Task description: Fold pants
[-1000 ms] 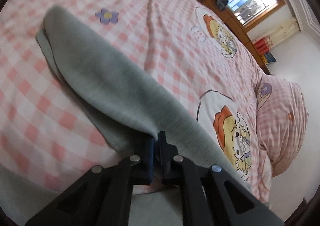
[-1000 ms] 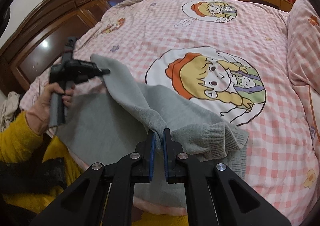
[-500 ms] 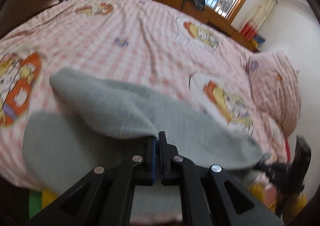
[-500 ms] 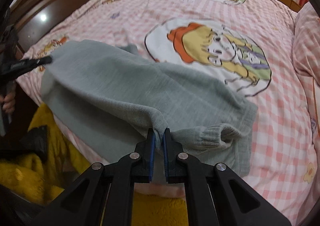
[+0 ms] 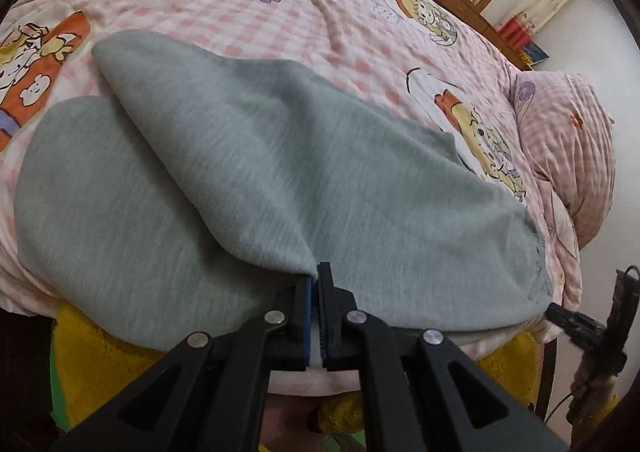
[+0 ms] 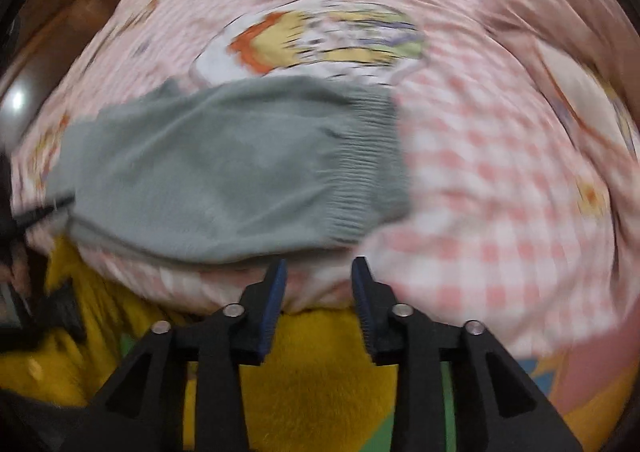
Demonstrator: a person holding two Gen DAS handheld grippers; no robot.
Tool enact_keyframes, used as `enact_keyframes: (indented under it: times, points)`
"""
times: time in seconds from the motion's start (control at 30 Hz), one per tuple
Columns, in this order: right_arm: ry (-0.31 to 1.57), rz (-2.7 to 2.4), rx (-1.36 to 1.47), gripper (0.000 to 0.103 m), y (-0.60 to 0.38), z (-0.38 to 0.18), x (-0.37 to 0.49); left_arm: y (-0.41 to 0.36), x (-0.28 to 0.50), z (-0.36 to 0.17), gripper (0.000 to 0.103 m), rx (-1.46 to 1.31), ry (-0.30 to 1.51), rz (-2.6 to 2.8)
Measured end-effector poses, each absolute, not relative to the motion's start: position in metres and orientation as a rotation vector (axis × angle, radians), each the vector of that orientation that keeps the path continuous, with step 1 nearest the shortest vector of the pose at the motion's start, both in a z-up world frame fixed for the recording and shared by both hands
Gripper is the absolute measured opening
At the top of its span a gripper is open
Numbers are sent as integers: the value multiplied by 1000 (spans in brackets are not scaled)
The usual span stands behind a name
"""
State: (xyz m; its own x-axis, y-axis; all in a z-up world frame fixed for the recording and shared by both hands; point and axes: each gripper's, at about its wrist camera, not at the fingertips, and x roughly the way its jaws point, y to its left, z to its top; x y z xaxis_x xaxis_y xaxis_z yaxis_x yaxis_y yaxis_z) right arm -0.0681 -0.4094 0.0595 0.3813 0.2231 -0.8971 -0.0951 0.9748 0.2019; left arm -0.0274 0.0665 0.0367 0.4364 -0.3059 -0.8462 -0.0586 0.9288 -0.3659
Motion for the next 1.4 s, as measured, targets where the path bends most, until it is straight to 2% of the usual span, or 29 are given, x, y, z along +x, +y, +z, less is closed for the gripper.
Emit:
enact_keyframes:
  times: [0.17, 0.37, 0.43, 0.63, 0.7, 1.03, 1.13, 1.27, 1.4]
  points:
    - [1176, 178, 374, 36, -433, 59, -59, 67, -26, 32, 2, -368, 1124, -163]
    - [1242, 143, 393, 36, -419, 48, -38, 68, -25, 31, 2, -373, 1121, -168]
    - [1248, 124, 398, 18, -418, 45, -32, 67, -26, 33, 2, -366, 1114, -168]
    - [1035, 91, 341, 17, -436, 101, -28, 59, -46, 73, 2, -272, 1049, -201]
    - [1025, 105, 343, 17, -439, 106, -24, 50, -53, 76, 2, -244, 1074, -220]
    - [1181, 55, 320, 18, -450, 29, -35, 41, -52, 36, 3, -257, 1230, -222]
    - [1187, 59, 350, 20, -454, 22, -39, 41, -52, 32, 10, -239, 1259, -220]
    - [1183, 29, 316, 32, -455, 38, -41, 54, -54, 40, 29, -240, 1240, -192]
    - [1109, -52, 140, 33, -438, 72, -42, 80, -58, 57, 31, -217, 1189, -125]
